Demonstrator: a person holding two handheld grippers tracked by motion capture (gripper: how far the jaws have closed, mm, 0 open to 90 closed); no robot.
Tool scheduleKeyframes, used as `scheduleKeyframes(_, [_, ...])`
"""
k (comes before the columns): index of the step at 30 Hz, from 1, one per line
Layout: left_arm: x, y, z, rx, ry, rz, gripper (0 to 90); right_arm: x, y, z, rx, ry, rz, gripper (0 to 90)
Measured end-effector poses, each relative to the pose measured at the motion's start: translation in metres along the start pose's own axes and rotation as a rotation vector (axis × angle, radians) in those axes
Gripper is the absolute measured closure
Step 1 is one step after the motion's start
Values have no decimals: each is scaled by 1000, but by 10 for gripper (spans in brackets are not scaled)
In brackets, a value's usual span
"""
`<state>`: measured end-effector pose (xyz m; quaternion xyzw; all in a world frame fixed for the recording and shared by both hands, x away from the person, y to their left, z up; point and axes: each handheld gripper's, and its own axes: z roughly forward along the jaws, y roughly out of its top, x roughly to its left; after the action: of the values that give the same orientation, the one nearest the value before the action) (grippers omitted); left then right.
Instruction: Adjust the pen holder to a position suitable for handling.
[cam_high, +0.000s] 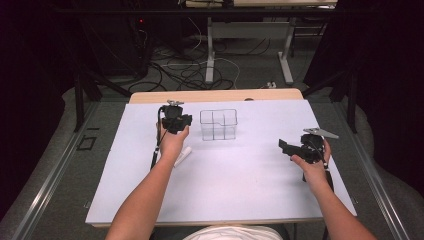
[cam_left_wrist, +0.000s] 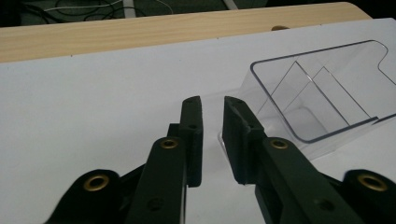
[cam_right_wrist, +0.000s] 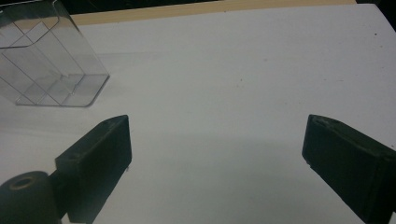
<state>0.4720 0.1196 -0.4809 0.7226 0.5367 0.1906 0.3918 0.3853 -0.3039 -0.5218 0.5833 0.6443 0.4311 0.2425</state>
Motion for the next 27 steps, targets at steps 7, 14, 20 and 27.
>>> scheduleKeyframes(7, [6,-10,-12,-2,-44,-7,671,0,0,0,1,-2,-3,76])
scheduleKeyframes(14, [8,-20,-26,-31,-62,-10,593,1,0,0,-1,-2,0,76])
scheduleKeyframes(20, [14,-26,-35,-43,-63,7,534,0,1,0,-7,1,20,76])
scheduleKeyframes(27, [22,-33,-43,-19,-98,37,450,-2,3,-1,-14,5,27,76])
